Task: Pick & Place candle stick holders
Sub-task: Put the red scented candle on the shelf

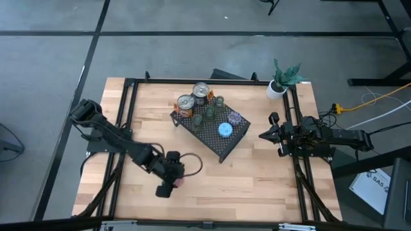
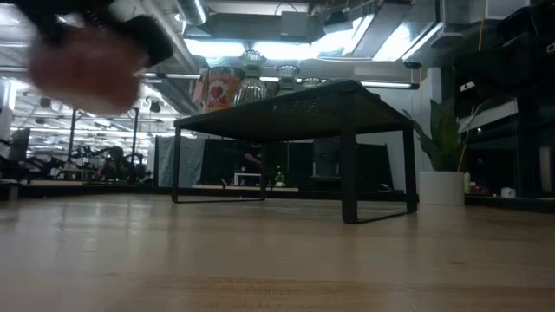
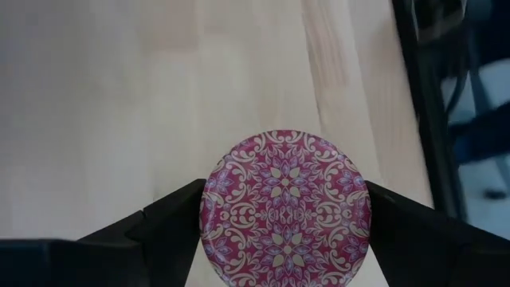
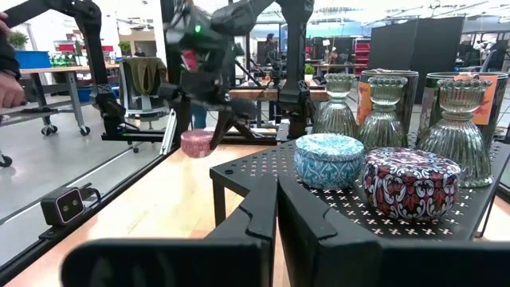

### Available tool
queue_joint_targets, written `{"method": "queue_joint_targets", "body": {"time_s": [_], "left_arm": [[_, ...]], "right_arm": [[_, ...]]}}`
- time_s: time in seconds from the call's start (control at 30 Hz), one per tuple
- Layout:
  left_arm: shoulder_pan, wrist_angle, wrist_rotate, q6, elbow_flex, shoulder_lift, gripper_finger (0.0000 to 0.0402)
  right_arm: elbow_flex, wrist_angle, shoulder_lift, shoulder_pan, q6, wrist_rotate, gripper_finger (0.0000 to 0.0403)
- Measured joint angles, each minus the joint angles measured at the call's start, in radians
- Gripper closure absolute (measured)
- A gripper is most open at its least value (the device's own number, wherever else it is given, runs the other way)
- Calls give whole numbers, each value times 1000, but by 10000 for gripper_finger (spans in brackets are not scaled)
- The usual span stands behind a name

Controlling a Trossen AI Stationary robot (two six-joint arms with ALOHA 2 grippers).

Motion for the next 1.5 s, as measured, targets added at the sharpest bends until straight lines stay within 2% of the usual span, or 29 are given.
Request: {"method": "queue_joint_targets", "body": {"time_s": [0.37, 0.57, 0.73, 0.97, 1.5], "left_arm": [[185, -56, 0, -6, 137, 0, 94], [252, -56, 43, -104, 159, 0, 94], [274, -56, 38, -160, 160, 0, 94], [274, -56, 8, -161, 160, 0, 94], [309, -53, 14, -168, 161, -16, 94]], "right_arm": [[0, 0, 0, 0, 0, 0, 387], [0, 0, 0, 0, 0, 0, 387], [0, 0, 0, 0, 0, 0, 387], [0, 0, 0, 0, 0, 0, 387], [0, 0, 0, 0, 0, 0, 387]]}}
